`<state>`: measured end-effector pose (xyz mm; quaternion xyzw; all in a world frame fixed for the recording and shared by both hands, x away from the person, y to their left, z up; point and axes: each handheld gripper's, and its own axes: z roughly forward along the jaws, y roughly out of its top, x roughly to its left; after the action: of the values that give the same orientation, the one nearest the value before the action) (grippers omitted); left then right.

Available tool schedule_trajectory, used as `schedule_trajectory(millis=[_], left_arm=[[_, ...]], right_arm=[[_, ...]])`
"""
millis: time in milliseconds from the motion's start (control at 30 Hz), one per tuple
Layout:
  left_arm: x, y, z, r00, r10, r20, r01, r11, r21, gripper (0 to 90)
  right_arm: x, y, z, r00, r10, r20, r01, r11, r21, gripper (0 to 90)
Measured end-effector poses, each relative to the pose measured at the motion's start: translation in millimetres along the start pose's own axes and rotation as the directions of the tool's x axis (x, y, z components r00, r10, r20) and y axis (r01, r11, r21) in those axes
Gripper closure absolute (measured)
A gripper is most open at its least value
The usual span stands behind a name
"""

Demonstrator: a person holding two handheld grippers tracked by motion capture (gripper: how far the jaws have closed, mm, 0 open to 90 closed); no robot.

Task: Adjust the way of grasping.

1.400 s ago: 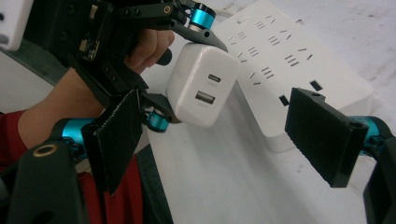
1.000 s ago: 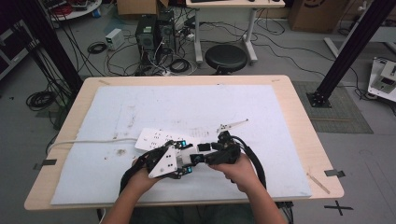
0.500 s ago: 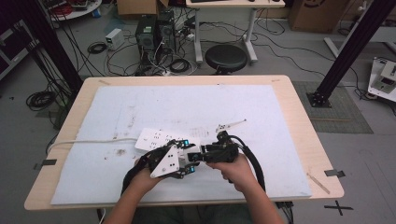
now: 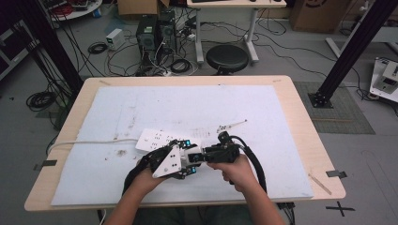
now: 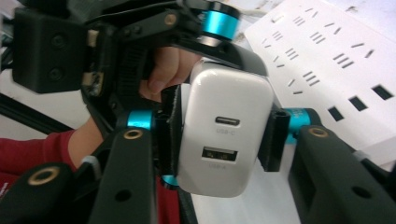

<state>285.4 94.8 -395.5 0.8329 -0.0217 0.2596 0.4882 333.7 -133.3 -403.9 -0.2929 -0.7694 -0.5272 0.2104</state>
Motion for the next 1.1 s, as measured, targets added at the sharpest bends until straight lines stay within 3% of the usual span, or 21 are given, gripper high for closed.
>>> schedule_trajectory(millis=[33,100,300,467,533,567,600,667,700,767,800,900,967,1033,1067,1100], left_arm=[[0.5,0.1,0.1,1.0,-0.008,0.005,0.008,1.0,0.0,39.0],[0.1,0.1,-2.6,0.999,-0.011,-0.044,0.011,0.9998,0.014,29.8],[10.2,-5.6,-17.8,0.9943,-0.073,-0.078,0.074,0.9972,0.011,22.6],[26.7,-14.9,-36.9,0.9793,-0.182,-0.089,0.184,0.9826,0.023,20.2],[34.6,-18.2,-45.2,0.9745,-0.199,-0.104,0.204,0.9781,0.041,20.2],[34.6,-18.2,-45.2,0.9745,-0.199,-0.104,0.204,0.9781,0.041,20.2],[41.9,-20.7,-53.1,0.9686,-0.22,-0.116,0.228,0.972,0.058,20.2],[52.8,-23.4,-65.7,0.96,-0.246,-0.135,0.257,0.963,0.079,20.2],[52.8,-23.4,-65.7,0.96,-0.246,-0.135,0.257,0.963,0.079,20.2],[59.7,-24.6,-73.4,0.9526,-0.268,-0.144,0.282,0.9555,0.087,20.2],[65.3,-25.7,-80.8,0.9452,-0.29,-0.15,0.306,0.947,0.097,20.1],[70.4,-26.6,-88.0,0.9433,-0.291,-0.16,0.312,0.9419,0.125,19.6],[75.3,-27.8,-94.6,0.9396,-0.299,-0.166,0.324,0.9343,0.149,19.6],[80.1,-29.1,-100.6,0.9348,-0.314,-0.166,0.342,0.9215,0.184,18.5],[85.3,-31.1,-106.0,0.9348,-0.318,-0.158,0.348,0.9094,0.228,18.4],[87.6,-31.9,-108.6,0.9349,-0.317,-0.159,0.349,0.9037,0.248,18.4]], right_arm=[[0.2,0.3,-0.1,1.0,-0.01,0.001,0.01,1.0,-0.001,62.7],[0.9,0.8,-5.1,0.9996,-0.011,0.025,0.012,1.0,-0.017,63.2],[2.3,3.7,-28.4,0.9945,-0.035,0.098,0.042,0.997,-0.069,63.3],[5.2,5.4,-47.1,0.9872,-0.068,0.144,0.085,0.99,-0.11,63.3],[7.7,5.7,-51.7,0.9791,-0.095,0.18,0.114,0.988,-0.101,63.3],[7.7,5.7,-51.7,0.9791,-0.095,0.18,0.114,0.988,-0.101,63.3],[8.9,5.9,-53.9,0.9772,-0.102,0.187,0.122,0.988,-0.098,63.3],[14.0,5.5,-61.0,0.9611,-0.147,0.234,0.172,0.981,-0.091,63.3],[14.0,5.5,-61.0,0.9611,-0.147,0.234,0.172,0.981,-0.091,63.3],[16.3,5.5,-63.5,0.9491,-0.184,0.256,0.21,0.975,-0.077,63.3],[16.7,5.6,-64.1,0.9484,-0.188,0.255,0.213,0.974,-0.073,63.3],[17.3,5.9,-65.6,0.9429,-0.199,0.267,0.223,0.973,-0.064,63.2],[17.8,6.0,-66.0,0.9394,-0.201,0.278,0.226,0.972,-0.059,63.2],[18.1,6.7,-67.7,0.9328,-0.206,0.295,0.227,0.973,-0.038,63.2],[18.3,7.7,-70.2,0.9232,-0.219,0.316,0.235,0.972,-0.013,63.2],[18.6,8.4,-71.7,0.9154,-0.228,0.332,0.241,0.97,0.001,63.2]])
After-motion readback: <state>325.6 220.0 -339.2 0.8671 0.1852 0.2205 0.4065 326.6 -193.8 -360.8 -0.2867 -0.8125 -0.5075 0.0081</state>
